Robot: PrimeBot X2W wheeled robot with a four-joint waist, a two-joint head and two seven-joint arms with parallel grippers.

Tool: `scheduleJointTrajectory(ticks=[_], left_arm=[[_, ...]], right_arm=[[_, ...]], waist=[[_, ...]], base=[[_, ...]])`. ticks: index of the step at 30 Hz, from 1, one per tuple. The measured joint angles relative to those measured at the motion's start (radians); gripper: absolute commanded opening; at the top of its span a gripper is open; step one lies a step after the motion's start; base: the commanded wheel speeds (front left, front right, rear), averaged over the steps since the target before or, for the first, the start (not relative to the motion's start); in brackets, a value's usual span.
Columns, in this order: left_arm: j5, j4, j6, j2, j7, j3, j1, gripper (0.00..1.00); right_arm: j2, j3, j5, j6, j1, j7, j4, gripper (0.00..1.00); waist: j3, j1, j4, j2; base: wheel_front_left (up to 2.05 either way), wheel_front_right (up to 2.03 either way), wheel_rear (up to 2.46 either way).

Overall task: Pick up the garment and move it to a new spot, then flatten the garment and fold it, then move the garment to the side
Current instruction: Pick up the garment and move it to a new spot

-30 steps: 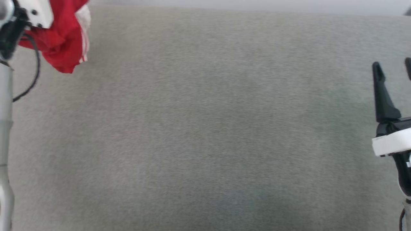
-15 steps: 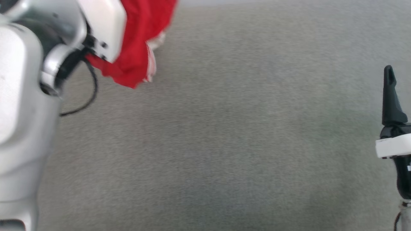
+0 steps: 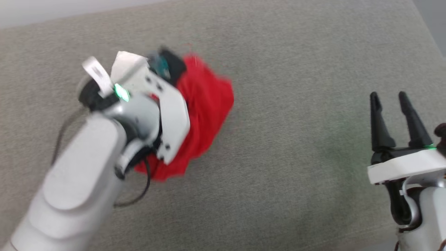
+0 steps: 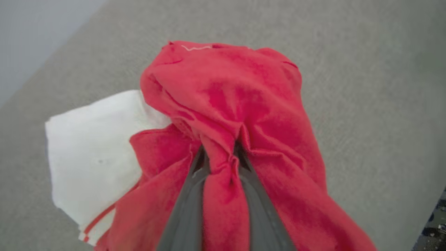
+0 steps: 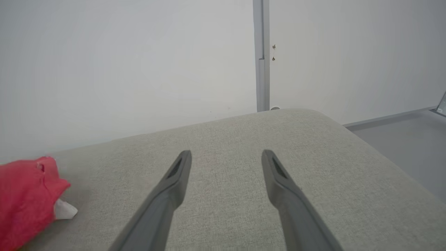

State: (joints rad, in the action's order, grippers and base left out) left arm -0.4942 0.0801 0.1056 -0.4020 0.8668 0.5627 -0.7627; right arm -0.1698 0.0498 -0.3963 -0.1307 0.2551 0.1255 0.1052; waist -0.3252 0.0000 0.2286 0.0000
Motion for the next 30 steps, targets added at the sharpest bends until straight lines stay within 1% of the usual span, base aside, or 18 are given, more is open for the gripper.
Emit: scheduleJointTrajectory(ticks=[2,3,4,10,11,12,13,14,15,19,25,28,30], left_arm=[[-0.001,0.052,0.002,0.003,-0.004,0.024,0.031,0.0],[-0.007,0.115,0.006,0.013,-0.001,0.048,0.05,0.0],[-0.007,0.146,0.008,0.019,-0.002,0.061,0.053,0.0],[-0.013,0.312,0.013,0.058,-0.031,0.111,0.029,0.0],[-0.013,0.331,0.017,0.063,-0.044,0.118,0.023,0.24],[-0.018,0.343,0.017,0.067,-0.058,0.122,0.02,0.24],[-0.022,0.356,0.018,0.071,-0.075,0.126,0.014,0.61],[-0.028,0.366,0.018,0.076,-0.091,0.13,0.01,0.93],[-0.039,0.371,0.018,0.08,-0.112,0.13,0.008,1.0],[-0.064,0.355,0.019,0.075,-0.185,0.126,0.0,1.0],[-0.087,0.248,0.021,0.017,-0.309,0.082,0.004,1.0],[-0.1,0.188,0.007,-0.009,-0.379,0.048,0.048,1.0],[-0.102,0.145,-0.01,-0.027,-0.442,0.019,0.081,1.0]], right_arm=[[0.003,-0.014,-0.005,0.0,0.002,0.008,0.02,1.0],[0.003,-0.024,-0.008,0.0,0.004,0.016,0.036,1.0],[0.002,-0.03,-0.008,0.0,0.008,0.02,0.044,1.0],[-0.005,-0.067,-0.018,0.0,0.035,0.034,0.076,1.0],[-0.006,-0.072,-0.018,0.0,0.041,0.035,0.081,1.0],[-0.009,-0.077,-0.02,0.0,0.044,0.037,0.084,1.0],[-0.012,-0.08,-0.024,0.0,0.046,0.038,0.088,1.0],[-0.017,-0.081,-0.025,0.0,0.046,0.04,0.09,1.0],[-0.021,-0.08,-0.025,0.0,0.046,0.042,0.092,1.0],[-0.031,-0.075,-0.025,0.0,0.042,0.042,0.091,1.0],[-0.039,-0.051,-0.016,0.0,0.018,0.033,0.079,1.0],[-0.044,-0.046,-0.013,0.0,0.005,0.025,0.066,1.0],[-0.045,-0.042,-0.007,0.0,-0.004,0.024,0.062,1.0]], waist=[[-0.002,0.0,0.013,0.0],[-0.004,0.0,0.021,0.0],[-0.003,0.0001,0.024,0.0],[0.004,0.0,0.035,0.0],[0.006,0.0,0.035,0.0],[0.009,0.0,0.036,0.0],[0.013,0.0001,0.035,0.0],[0.017,0.0,0.033,0.0],[0.022,0.0001,0.031,0.0001],[0.044,0.0,0.015,0.0],[0.084,0.0001,-0.022,0.0],[0.106,0.0,-0.045,0.0],[0.12,0.0,-0.06,0.0]], base=[[0.0,0.0,0.0],[0.0,0.0,0.0],[0.0,0.0,0.0],[0.0,0.0,0.0],[0.0,0.0,0.0],[0.0,0.0,0.0],[0.0,0.0,0.0],[0.0,0.0,0.0],[0.0,0.0,0.0],[0.0,0.0,0.0],[0.0,0.0,0.0],[0.0,0.0,0.0],[0.0,0.0,0.0]])
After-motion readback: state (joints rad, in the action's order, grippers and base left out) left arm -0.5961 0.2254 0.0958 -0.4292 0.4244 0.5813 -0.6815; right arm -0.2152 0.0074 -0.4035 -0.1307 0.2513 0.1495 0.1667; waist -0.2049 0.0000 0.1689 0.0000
